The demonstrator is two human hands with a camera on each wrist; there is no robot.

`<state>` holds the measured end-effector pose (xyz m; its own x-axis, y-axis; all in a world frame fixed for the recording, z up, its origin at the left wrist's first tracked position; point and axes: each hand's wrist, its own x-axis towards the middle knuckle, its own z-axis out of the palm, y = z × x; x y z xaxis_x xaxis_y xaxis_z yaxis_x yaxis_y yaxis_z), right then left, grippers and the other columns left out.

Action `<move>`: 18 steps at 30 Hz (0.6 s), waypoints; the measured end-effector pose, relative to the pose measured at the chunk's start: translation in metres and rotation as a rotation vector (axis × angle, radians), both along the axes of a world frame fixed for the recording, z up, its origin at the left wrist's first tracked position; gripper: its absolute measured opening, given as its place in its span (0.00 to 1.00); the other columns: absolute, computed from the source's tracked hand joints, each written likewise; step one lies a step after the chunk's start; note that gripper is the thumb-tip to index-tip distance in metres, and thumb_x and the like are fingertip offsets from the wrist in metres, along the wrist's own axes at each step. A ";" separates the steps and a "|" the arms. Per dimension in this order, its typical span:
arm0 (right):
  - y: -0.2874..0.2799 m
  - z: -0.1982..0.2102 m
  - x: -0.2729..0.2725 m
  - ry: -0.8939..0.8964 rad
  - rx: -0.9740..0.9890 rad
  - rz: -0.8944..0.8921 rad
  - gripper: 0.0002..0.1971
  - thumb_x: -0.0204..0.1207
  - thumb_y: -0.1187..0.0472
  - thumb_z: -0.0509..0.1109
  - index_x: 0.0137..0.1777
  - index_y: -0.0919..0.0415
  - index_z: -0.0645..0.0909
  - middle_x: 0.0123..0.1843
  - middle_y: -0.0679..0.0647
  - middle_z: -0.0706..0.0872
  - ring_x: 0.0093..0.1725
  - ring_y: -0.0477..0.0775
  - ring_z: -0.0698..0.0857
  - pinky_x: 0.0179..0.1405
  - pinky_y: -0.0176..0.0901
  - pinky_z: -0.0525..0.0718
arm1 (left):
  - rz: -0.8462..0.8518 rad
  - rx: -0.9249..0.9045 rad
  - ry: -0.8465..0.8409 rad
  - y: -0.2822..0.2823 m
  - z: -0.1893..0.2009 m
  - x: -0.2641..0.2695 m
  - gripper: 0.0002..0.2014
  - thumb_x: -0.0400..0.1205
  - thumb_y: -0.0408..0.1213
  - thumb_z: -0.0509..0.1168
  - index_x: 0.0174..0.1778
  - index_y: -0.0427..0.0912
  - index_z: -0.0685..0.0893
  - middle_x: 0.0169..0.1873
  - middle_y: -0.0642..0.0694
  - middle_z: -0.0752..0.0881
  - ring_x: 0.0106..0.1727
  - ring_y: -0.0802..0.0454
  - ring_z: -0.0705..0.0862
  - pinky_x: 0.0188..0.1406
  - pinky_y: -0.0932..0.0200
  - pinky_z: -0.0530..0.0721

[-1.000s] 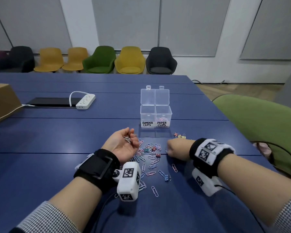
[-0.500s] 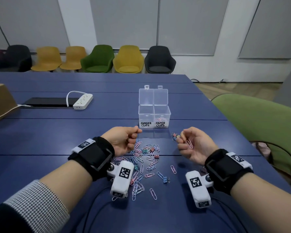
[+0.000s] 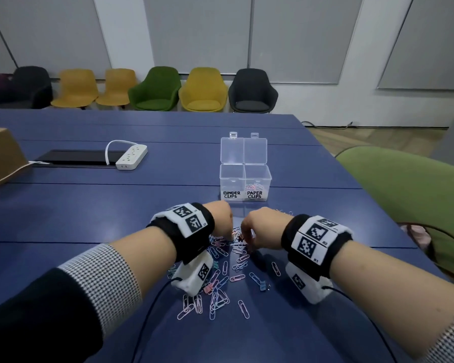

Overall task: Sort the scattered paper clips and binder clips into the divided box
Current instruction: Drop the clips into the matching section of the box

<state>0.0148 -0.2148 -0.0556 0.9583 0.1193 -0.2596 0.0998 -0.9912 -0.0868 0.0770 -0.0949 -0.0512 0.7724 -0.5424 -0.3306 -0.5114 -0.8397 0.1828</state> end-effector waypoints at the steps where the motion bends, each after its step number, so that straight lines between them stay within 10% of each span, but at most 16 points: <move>1: -0.001 0.000 0.000 -0.016 -0.015 0.011 0.09 0.75 0.61 0.69 0.53 0.57 0.86 0.54 0.58 0.88 0.47 0.58 0.82 0.41 0.41 0.75 | -0.010 0.020 -0.009 -0.002 -0.002 0.000 0.15 0.77 0.40 0.70 0.56 0.35 0.87 0.55 0.40 0.88 0.46 0.46 0.82 0.49 0.56 0.82; 6: -0.020 -0.003 0.001 -0.060 -0.024 -0.080 0.08 0.74 0.64 0.67 0.48 0.57 0.87 0.52 0.57 0.89 0.52 0.61 0.86 0.44 0.42 0.79 | -0.007 -0.032 0.003 -0.005 -0.004 0.005 0.13 0.78 0.39 0.69 0.54 0.35 0.87 0.51 0.41 0.88 0.44 0.47 0.80 0.51 0.55 0.83; 11: -0.045 -0.001 0.006 -0.081 -0.037 -0.265 0.08 0.71 0.65 0.67 0.49 0.60 0.84 0.51 0.60 0.88 0.48 0.63 0.86 0.45 0.45 0.84 | 0.047 -0.333 0.053 -0.015 0.002 0.013 0.03 0.77 0.38 0.72 0.40 0.43 0.85 0.30 0.50 0.80 0.30 0.55 0.76 0.30 0.64 0.74; 18: -0.041 0.008 0.003 -0.129 0.046 -0.185 0.12 0.77 0.60 0.67 0.58 0.54 0.83 0.60 0.55 0.85 0.58 0.59 0.84 0.48 0.40 0.75 | 0.050 -0.328 0.047 -0.017 0.003 0.019 0.04 0.76 0.36 0.73 0.45 0.43 0.87 0.33 0.50 0.82 0.33 0.54 0.78 0.32 0.65 0.76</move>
<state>0.0183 -0.2554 -0.0480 0.9899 -0.0528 -0.1318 -0.0702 -0.9889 -0.1310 0.0956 -0.1122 -0.0479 0.7890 -0.5872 -0.1807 -0.4553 -0.7563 0.4698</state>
